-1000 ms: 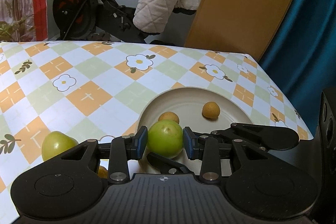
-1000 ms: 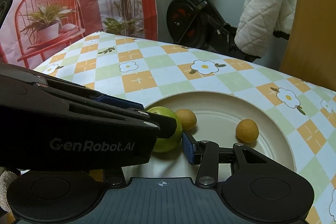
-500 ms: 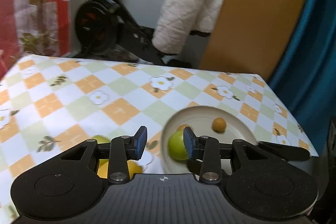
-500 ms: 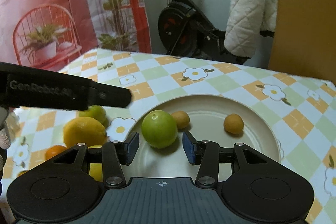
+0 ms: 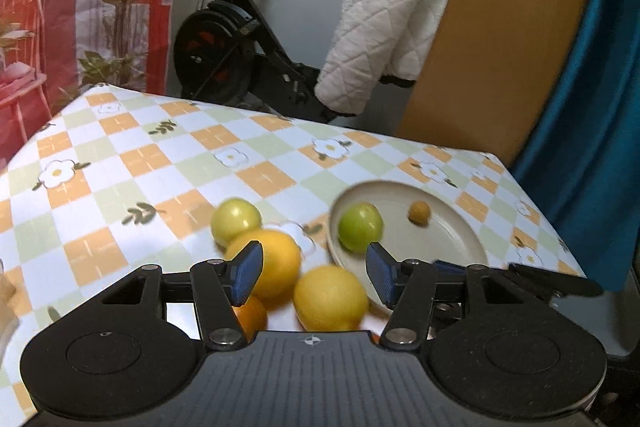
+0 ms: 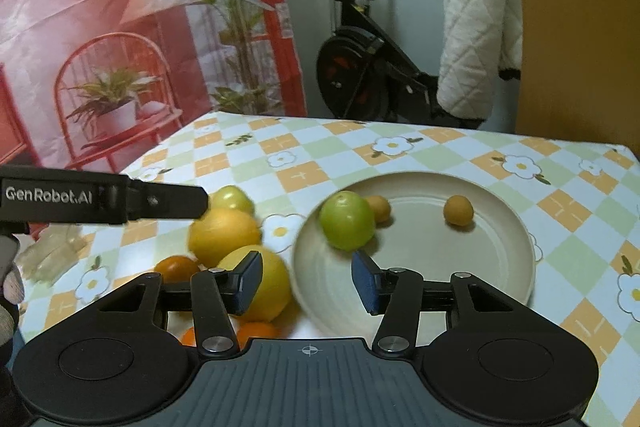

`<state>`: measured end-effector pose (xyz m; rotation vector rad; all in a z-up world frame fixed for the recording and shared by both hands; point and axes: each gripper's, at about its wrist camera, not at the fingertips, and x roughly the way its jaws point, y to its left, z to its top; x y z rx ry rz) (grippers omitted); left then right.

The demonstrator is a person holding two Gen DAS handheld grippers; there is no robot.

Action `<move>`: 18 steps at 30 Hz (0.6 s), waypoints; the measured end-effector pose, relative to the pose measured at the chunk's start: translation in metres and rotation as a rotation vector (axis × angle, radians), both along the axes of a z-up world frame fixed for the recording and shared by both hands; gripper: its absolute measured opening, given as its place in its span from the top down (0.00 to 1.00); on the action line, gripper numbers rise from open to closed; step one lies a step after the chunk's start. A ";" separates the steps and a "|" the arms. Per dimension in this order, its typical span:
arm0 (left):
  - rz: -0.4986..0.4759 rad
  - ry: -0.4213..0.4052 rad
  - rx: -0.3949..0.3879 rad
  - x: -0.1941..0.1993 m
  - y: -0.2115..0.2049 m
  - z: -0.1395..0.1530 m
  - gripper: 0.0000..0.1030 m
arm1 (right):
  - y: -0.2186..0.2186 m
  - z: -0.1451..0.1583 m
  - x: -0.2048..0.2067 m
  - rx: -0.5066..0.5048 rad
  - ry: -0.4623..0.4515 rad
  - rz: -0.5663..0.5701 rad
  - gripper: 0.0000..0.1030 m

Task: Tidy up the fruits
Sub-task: 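Move the left tool back toward the small orange tangerines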

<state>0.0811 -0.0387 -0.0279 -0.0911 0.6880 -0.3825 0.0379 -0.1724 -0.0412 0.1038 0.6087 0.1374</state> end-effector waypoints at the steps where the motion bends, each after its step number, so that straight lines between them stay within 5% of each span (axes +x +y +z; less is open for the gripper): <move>1: -0.013 -0.003 0.005 -0.004 0.000 -0.001 0.42 | 0.003 0.001 -0.003 -0.008 -0.002 0.006 0.55; 18: -0.048 0.012 0.008 -0.025 0.007 -0.022 0.50 | 0.026 -0.015 -0.029 -0.097 0.071 0.057 0.70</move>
